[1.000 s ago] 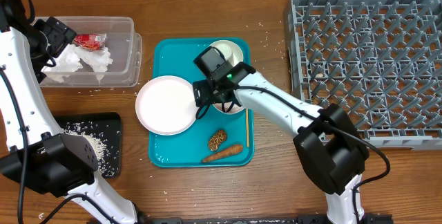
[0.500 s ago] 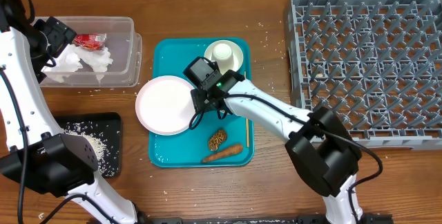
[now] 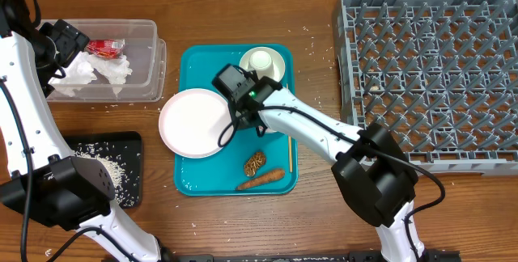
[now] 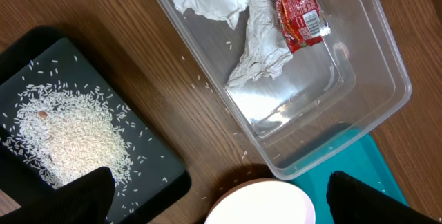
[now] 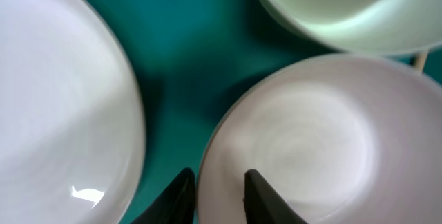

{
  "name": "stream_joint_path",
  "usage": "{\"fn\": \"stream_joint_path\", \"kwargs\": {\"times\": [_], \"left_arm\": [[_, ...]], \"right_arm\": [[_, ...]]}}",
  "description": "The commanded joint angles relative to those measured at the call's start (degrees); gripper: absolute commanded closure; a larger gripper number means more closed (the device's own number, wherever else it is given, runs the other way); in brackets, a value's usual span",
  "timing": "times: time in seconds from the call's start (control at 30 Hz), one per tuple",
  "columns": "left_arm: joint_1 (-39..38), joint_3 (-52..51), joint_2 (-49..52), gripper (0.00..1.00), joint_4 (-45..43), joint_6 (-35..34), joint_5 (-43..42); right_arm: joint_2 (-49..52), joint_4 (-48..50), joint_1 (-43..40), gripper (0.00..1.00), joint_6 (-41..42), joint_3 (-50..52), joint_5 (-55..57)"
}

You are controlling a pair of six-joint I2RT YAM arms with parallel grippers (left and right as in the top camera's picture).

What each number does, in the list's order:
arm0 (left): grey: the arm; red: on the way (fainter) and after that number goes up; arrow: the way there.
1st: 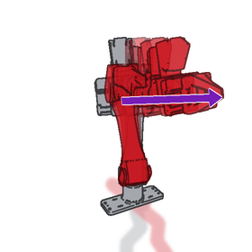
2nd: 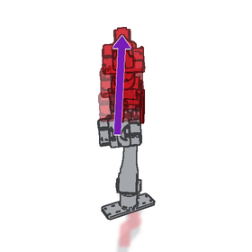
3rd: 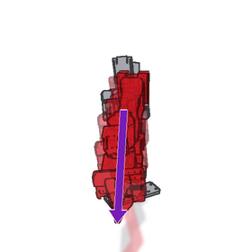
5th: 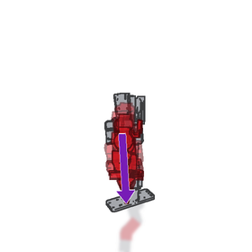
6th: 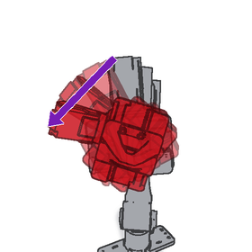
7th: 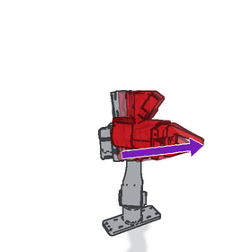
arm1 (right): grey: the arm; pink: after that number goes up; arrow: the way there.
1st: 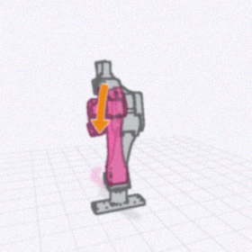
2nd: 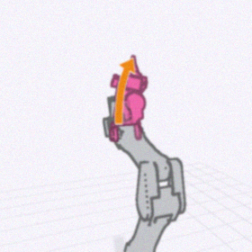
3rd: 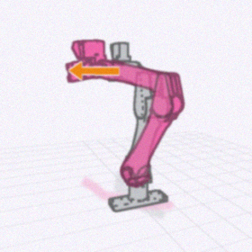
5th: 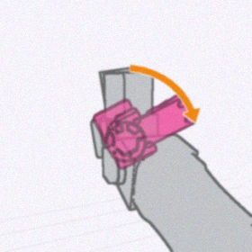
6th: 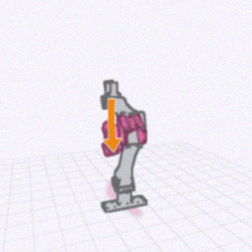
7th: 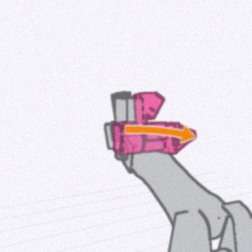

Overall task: Sort waste into correct bins and load items into the dishwasher
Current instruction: 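Lower the right gripper and grip the white bowl's rim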

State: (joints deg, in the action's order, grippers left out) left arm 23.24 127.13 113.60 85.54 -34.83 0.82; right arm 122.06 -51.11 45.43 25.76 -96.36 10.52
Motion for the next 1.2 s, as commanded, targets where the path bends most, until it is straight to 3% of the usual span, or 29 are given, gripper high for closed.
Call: {"fn": "stream_joint_path", "kwargs": {"times": [0.0,0.17,0.3,0.7,0.97,1.17], "left_arm": [[0.0,0.7,-0.2,0.0,-0.1,-0.9,-0.2],[0.0,0.7,-0.2,0.0,-0.1,-0.9,-0.2],[0.0,0.7,-0.2,0.0,-0.1,-0.9,-0.2],[0.0,0.7,-0.2,0.0,-0.1,-0.9,-0.2],[0.0,0.7,-0.2,0.0,-0.1,-0.9,-0.3],[0.0,0.7,-0.2,0.0,-0.1,-0.9,-0.2]], "right_arm": [[0.1,-1.9,0.3,0.82,0.0,-6.0,-1.9],[0.1,-3.7,0.3,0.74,0.0,-7.2,-2.5],[0.7,-3.5,0.3,0.57,0.0,-7.0,-2.5],[7.4,-3.7,0.3,0.56,1.3,-6.5,-2.5],[7.4,-6.5,0.3,0.84,1.3,-9.0,-2.4],[7.3,-12.6,0.3,0.96,1.3,-16.1,-2.5]]}}
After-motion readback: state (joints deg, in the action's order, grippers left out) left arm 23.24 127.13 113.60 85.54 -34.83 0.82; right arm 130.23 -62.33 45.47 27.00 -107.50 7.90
